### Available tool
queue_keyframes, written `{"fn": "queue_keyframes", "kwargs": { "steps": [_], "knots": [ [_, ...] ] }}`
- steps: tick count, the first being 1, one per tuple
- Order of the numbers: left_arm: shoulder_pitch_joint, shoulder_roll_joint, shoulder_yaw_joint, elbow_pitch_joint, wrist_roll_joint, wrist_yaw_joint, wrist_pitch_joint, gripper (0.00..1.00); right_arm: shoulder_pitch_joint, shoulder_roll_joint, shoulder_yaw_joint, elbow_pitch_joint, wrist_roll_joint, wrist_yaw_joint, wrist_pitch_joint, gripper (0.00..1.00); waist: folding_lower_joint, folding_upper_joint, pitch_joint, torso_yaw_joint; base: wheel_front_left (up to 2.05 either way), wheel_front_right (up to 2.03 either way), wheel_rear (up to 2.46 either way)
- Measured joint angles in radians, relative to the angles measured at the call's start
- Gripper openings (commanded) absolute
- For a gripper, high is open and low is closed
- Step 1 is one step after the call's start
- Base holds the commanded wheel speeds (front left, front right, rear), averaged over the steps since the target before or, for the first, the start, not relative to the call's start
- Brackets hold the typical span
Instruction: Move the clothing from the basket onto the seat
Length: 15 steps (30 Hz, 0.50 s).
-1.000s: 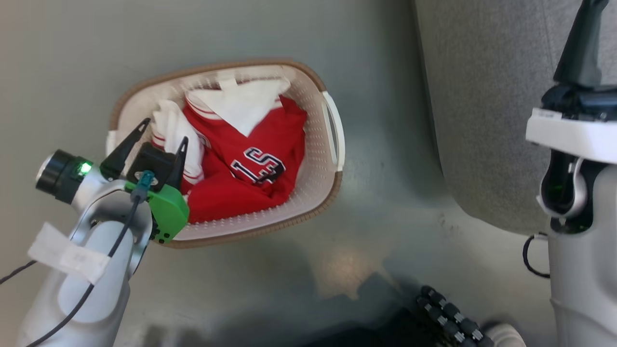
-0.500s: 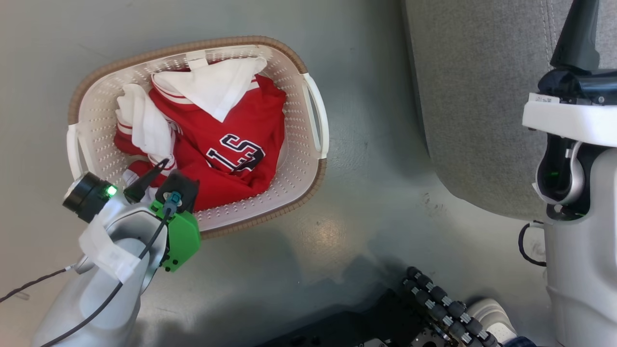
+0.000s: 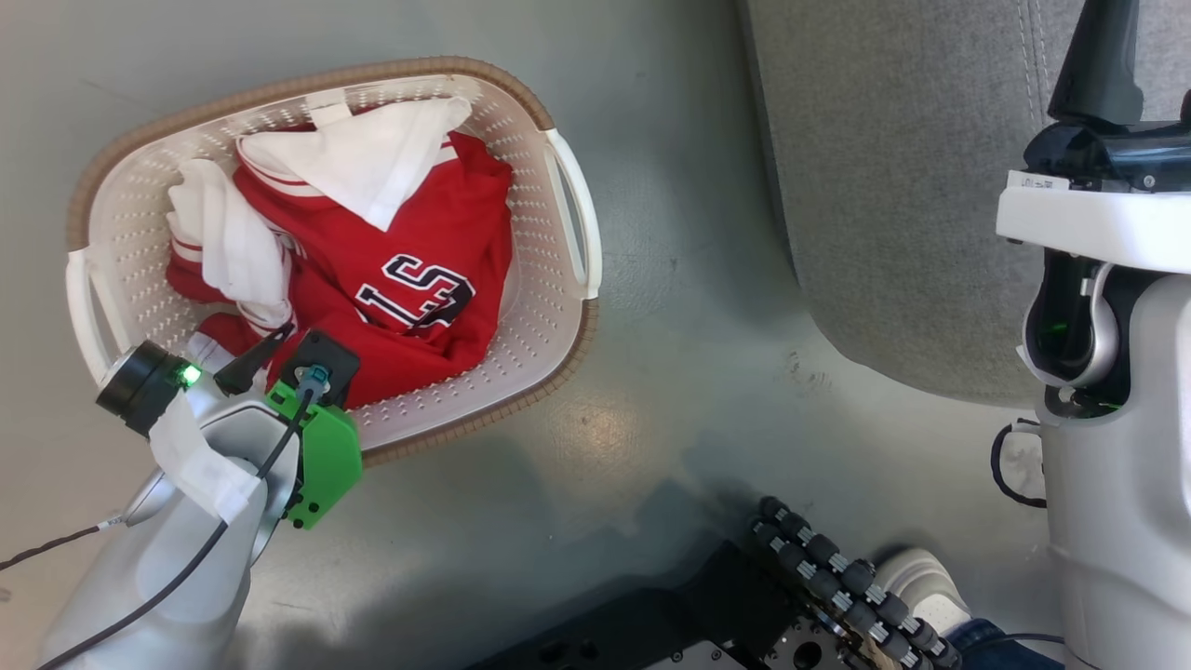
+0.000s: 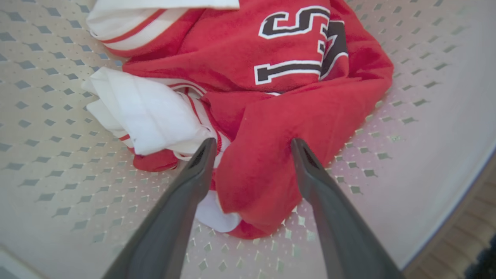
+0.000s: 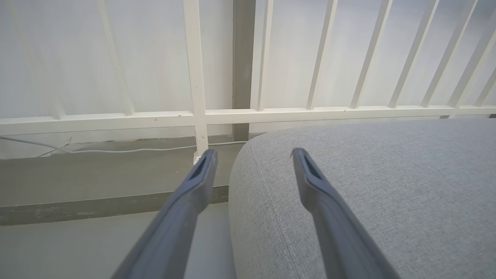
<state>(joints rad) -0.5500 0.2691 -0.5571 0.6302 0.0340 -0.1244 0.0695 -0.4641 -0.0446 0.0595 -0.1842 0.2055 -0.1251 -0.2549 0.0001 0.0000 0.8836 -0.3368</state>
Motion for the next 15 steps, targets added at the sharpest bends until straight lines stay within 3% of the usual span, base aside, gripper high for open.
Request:
{"fn": "queue_keyframes", "kwargs": {
  "steps": [5,6,7,9,15],
  "knots": [
    [-0.006,0.001,-0.018,0.031,-0.004,0.0,0.021,0.98,0.0,0.0,0.0,0.002,0.011,0.0,0.0,1.0,0.0,0.0,0.006,-0.01,0.0,0.0,0.0],
    [-0.007,0.001,-0.023,0.037,-0.004,0.0,0.024,0.65,0.0,0.0,0.0,0.002,0.014,0.0,0.0,1.0,0.0,0.0,0.007,-0.011,0.0,0.0,0.0],
    [-0.008,0.001,-0.027,0.041,-0.004,0.0,0.028,0.39,0.0,0.0,0.0,0.003,0.016,0.0,0.0,1.0,0.0,0.0,0.009,-0.013,0.0,0.0,0.0],
    [-0.012,0.001,-0.039,0.044,-0.01,0.0,0.028,0.0,0.0,0.0,0.0,0.004,0.017,0.0,0.0,1.0,0.0,0.0,0.011,-0.016,0.0,0.0,0.0],
    [-0.04,-0.004,-0.071,0.047,-0.024,0.0,0.016,0.0,-0.005,0.001,-0.016,0.019,0.023,0.0,0.0,1.0,0.0,0.0,0.008,-0.02,0.0,0.0,0.0]
  ]
}}
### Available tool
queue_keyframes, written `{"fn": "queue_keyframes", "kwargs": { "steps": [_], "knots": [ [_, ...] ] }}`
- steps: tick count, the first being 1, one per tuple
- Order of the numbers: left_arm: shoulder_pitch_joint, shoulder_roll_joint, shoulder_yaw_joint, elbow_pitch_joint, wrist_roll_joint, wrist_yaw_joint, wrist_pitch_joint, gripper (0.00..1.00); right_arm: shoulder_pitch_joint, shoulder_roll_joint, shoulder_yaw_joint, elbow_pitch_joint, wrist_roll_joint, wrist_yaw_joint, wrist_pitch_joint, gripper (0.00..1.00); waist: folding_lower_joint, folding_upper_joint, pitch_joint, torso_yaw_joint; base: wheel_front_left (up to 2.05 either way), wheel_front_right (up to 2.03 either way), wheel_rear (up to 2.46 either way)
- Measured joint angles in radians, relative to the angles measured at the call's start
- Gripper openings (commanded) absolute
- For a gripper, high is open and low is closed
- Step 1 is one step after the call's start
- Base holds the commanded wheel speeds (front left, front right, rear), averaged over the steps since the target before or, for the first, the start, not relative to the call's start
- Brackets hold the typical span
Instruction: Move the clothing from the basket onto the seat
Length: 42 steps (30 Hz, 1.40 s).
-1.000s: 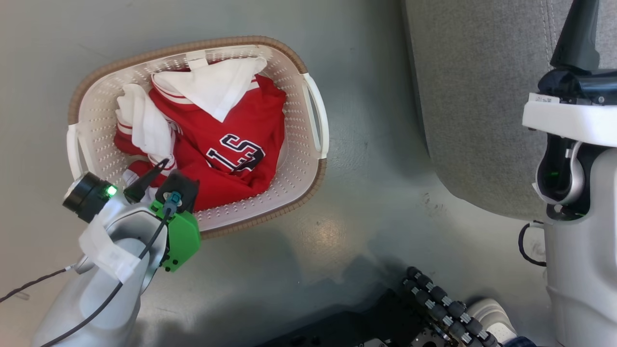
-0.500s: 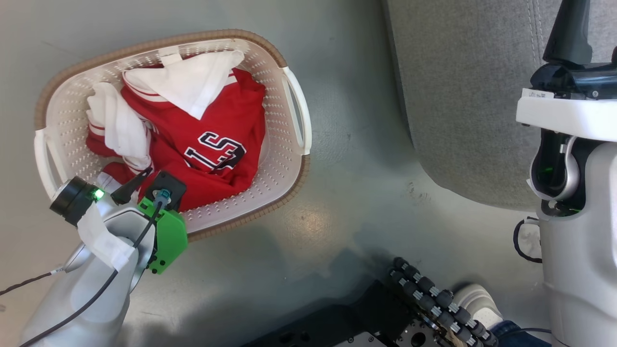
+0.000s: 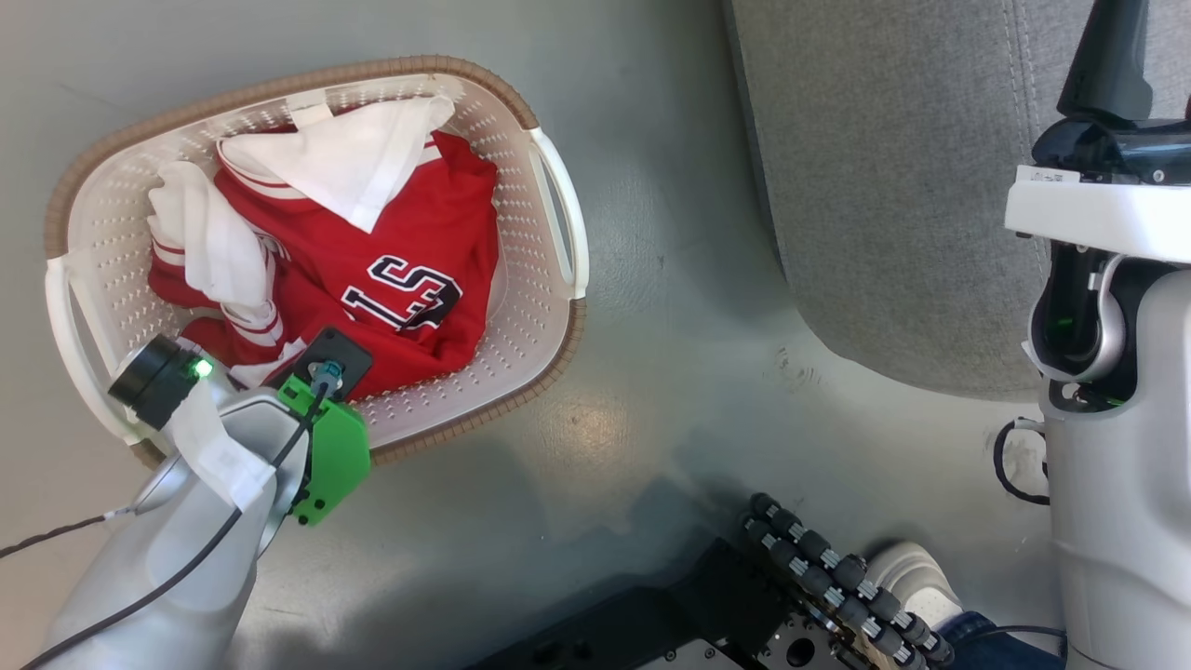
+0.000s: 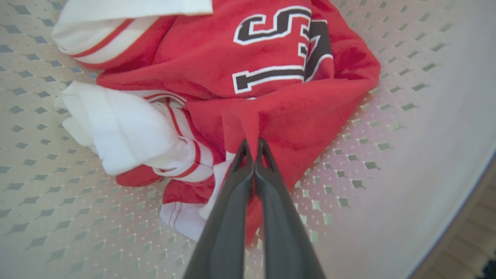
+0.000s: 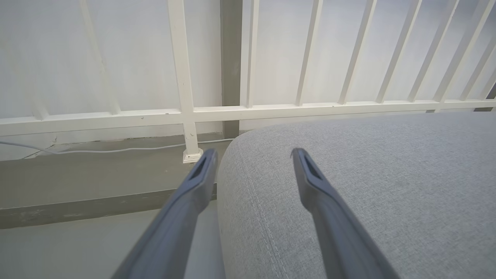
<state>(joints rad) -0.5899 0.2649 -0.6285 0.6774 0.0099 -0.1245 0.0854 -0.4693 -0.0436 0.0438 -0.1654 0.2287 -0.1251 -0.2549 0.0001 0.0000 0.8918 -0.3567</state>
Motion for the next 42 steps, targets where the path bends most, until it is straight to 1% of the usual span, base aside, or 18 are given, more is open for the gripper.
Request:
{"fn": "queue_keyframes", "kwargs": {
  "steps": [6,12,18,22,26,29,31,38,42],
  "knots": [
    [-0.02,-0.017,-0.008,-0.006,-0.027,0.0,-0.052,0.0,-0.004,0.0,-0.007,0.015,-0.004,0.0,0.0,1.0,0.0,0.0,-0.025,0.011,0.0,0.0,0.0],
    [-0.033,-0.058,0.038,-0.015,-0.091,0.0,-0.114,0.0,-0.005,0.0,-0.02,0.036,-0.031,0.0,0.0,1.0,-0.0001,0.0,-0.066,0.031,0.0,0.0,0.0],
    [-0.043,-0.085,0.052,-0.026,-0.123,-0.002,-0.158,0.0,-0.003,0.0,-0.03,0.057,-0.058,0.0,0.0,1.0,-0.0001,0.0,-0.111,0.053,0.0,0.0,0.0],
    [-0.047,-0.113,0.073,-0.035,-0.151,-0.004,-0.203,0.0,0.009,0.0,-0.038,0.083,-0.082,0.0,0.0,1.0,-0.0001,0.0,-0.166,0.08,0.0,0.0,0.0],
    [-0.047,-0.144,0.091,-0.038,-0.195,-0.004,-0.229,0.0,0.028,0.0,-0.04,0.101,-0.11,0.0,0.0,1.0,-0.0001,0.0,-0.215,0.104,0.0,0.0,0.0],
    [-0.048,-0.162,0.104,-0.041,-0.205,-0.004,-0.245,0.0,0.055,0.0,-0.04,0.117,-0.119,0.0,0.0,1.0,-0.0001,0.0,-0.254,0.123,0.0,0.0,0.0],
    [-0.049,-0.168,0.106,-0.044,-0.227,-0.004,-0.255,0.0,0.072,-0.001,-0.042,0.129,-0.123,0.0,0.0,1.0,-0.0002,0.0,-0.28,0.137,0.0,0.0,0.0],
    [-0.072,-0.189,0.111,-0.05,-0.246,-0.004,-0.272,0.0,0.121,-0.005,-0.045,0.168,-0.125,0.002,0.0,1.0,-0.0002,0.0,-0.376,0.186,0.0,0.0,0.0],
    [-0.087,-0.193,0.114,-0.054,-0.256,-0.004,-0.277,0.0,0.143,-0.006,-0.041,0.186,-0.128,0.012,0.0,1.0,-0.0002,0.0,-0.432,0.212,0.0,0.0,0.0]
  ]
}}
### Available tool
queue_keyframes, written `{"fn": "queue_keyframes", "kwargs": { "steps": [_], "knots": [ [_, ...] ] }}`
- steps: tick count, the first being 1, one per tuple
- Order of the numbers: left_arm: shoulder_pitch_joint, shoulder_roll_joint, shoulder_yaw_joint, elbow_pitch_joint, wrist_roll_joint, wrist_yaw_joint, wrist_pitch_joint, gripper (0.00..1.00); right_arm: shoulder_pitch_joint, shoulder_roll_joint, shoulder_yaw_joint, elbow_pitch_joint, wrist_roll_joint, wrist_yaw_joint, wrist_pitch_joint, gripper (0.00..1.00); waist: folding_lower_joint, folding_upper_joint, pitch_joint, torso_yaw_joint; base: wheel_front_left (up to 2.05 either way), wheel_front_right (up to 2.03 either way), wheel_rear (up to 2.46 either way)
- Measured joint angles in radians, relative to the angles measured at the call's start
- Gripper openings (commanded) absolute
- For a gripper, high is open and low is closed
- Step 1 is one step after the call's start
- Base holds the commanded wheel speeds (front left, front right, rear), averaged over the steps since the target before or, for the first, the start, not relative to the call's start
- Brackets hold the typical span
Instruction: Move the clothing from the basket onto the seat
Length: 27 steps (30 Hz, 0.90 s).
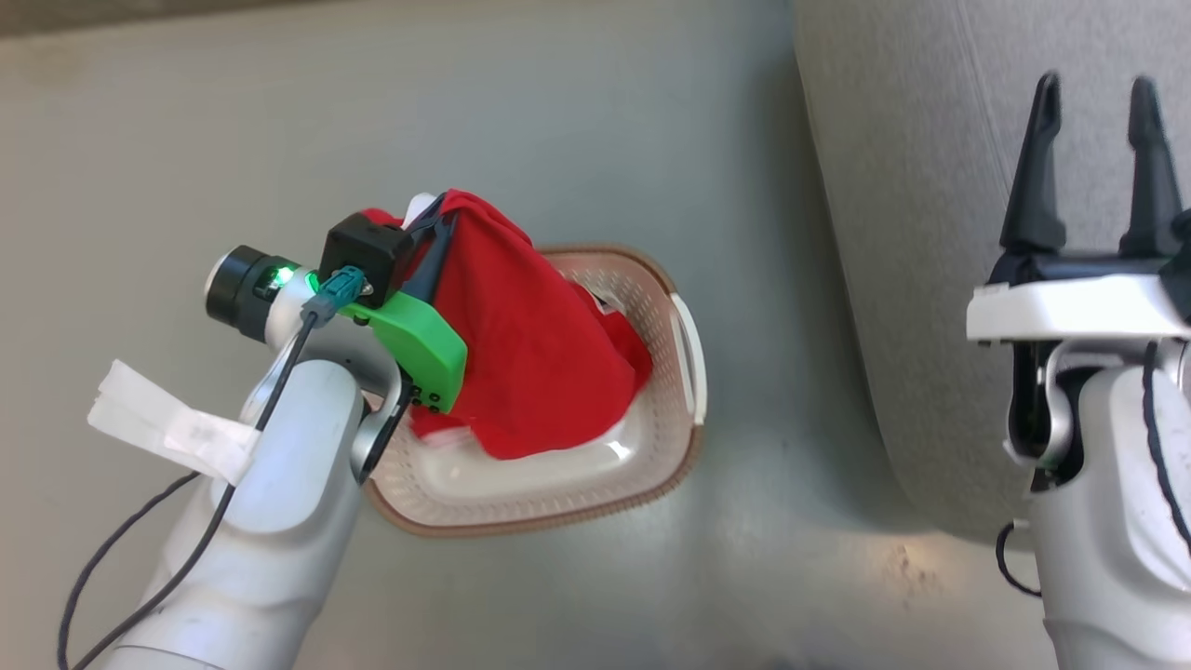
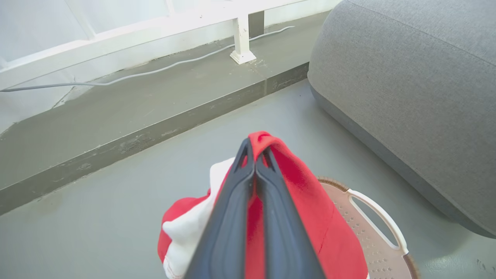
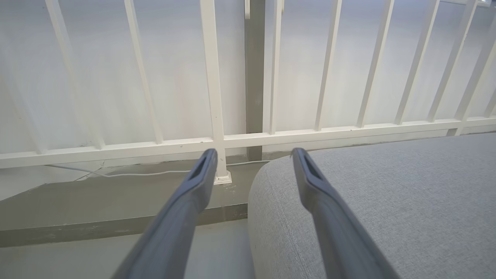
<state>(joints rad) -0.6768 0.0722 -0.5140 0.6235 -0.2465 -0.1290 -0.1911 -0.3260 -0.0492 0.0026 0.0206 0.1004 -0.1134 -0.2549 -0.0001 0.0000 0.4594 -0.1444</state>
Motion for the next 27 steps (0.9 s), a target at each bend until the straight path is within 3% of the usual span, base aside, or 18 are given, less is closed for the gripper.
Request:
{"fn": "queue_keyframes", "kwargs": {
  "steps": [8,27],
  "knots": [
    [-0.013,-0.019,-0.003,0.0,-0.039,0.0,-0.005,0.0,0.059,-0.001,0.004,0.051,-0.003,0.018,0.0,1.0,0.0,0.0,-0.117,0.043,0.0,0.0,0.0],
    [-0.04,-0.035,-0.005,0.027,-0.121,0.0,0.036,0.0,0.195,0.0,0.088,0.166,-0.003,0.105,0.0,1.0,0.0,0.0,-0.396,0.081,0.0,0.0,0.0]
  ]
}}
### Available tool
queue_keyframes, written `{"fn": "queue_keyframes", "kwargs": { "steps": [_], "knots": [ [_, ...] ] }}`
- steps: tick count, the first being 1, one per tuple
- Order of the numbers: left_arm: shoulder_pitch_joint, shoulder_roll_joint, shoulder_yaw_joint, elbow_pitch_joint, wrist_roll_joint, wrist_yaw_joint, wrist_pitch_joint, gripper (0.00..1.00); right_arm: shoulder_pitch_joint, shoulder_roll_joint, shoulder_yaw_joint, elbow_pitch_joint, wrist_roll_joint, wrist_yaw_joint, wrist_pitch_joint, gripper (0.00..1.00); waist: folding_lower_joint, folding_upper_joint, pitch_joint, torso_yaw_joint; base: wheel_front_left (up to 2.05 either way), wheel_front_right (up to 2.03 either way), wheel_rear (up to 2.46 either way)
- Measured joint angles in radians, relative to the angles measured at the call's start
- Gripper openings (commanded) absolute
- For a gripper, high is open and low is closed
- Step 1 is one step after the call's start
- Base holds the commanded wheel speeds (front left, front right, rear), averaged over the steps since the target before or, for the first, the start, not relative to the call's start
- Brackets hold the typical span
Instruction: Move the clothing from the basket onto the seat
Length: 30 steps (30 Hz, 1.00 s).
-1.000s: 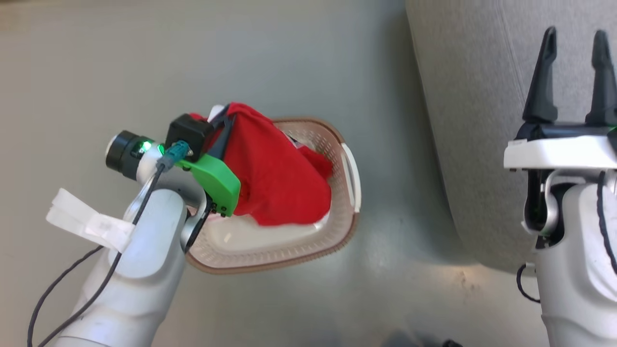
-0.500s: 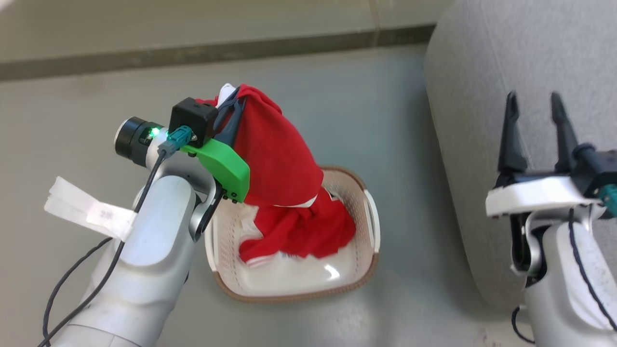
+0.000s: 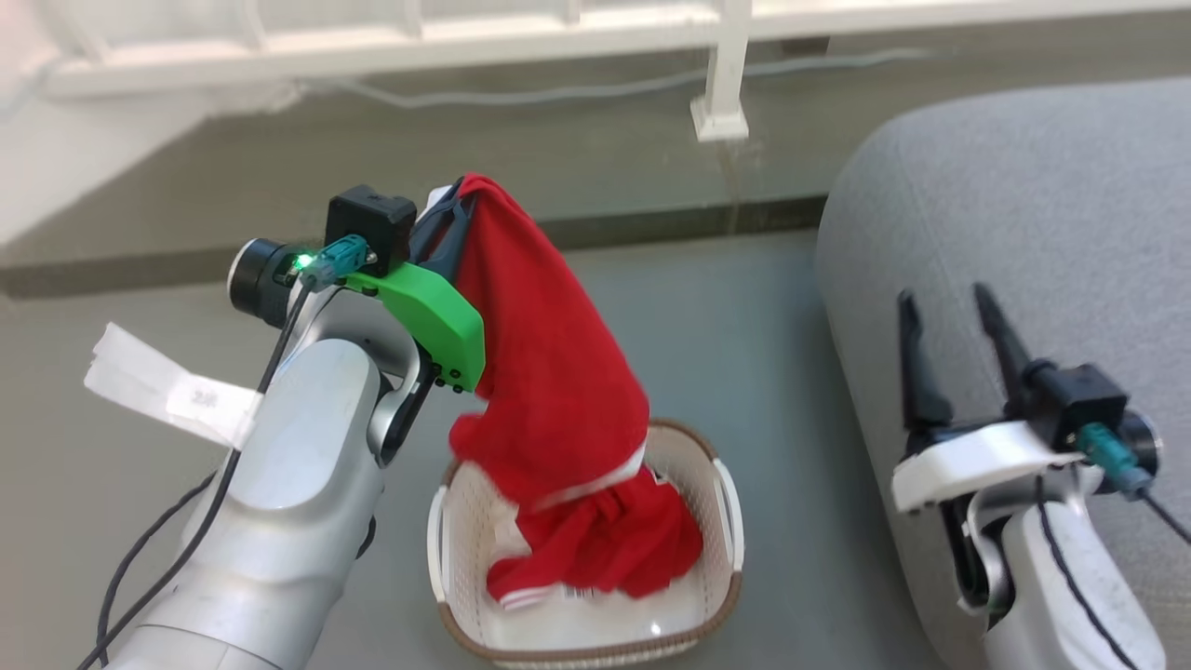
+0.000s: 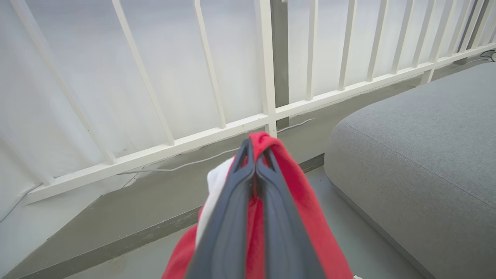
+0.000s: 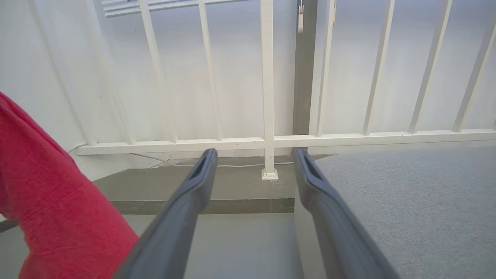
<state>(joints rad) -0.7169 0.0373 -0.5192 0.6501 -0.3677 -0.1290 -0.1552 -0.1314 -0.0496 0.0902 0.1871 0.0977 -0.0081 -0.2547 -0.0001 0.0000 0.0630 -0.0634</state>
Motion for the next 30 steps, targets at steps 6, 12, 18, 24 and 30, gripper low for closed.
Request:
{"fn": "queue_keyframes", "kwargs": {
  "steps": [6,12,18,24,30],
  "knots": [
    [0.0,-0.005,-0.007,-0.008,-0.011,0.0,0.028,0.0,0.017,0.0,0.058,0.03,0.001,0.054,0.0,1.0,0.0001,0.0,-0.061,-0.001,0.0,0.0,0.0],
    [0.0,-0.009,-0.036,-0.019,-0.043,0.0,0.041,0.0,0.017,-0.002,0.128,0.071,-0.001,0.098,0.0,1.0,0.0001,0.0,-0.09,0.004,0.0,0.0,0.0],
    [0.0,-0.01,-0.076,-0.056,-0.072,0.0,0.049,0.0,-0.006,-0.011,0.21,0.127,-0.013,0.122,0.0,1.0,0.0001,0.0,-0.1,0.025,0.0,0.0,0.0],
    [0.0,-0.01,-0.109,-0.092,-0.106,0.008,0.05,0.0,-0.077,-0.013,0.286,0.179,-0.021,0.131,0.007,1.0,0.0001,0.0,-0.107,0.042,0.0,0.0,0.0],
    [0.0,-0.01,-0.151,-0.13,-0.126,0.015,0.059,0.0,-0.127,-0.021,0.348,0.236,-0.021,0.132,0.02,1.0,0.0001,0.0,-0.107,0.051,0.0,0.0,0.0]
  ]
}}
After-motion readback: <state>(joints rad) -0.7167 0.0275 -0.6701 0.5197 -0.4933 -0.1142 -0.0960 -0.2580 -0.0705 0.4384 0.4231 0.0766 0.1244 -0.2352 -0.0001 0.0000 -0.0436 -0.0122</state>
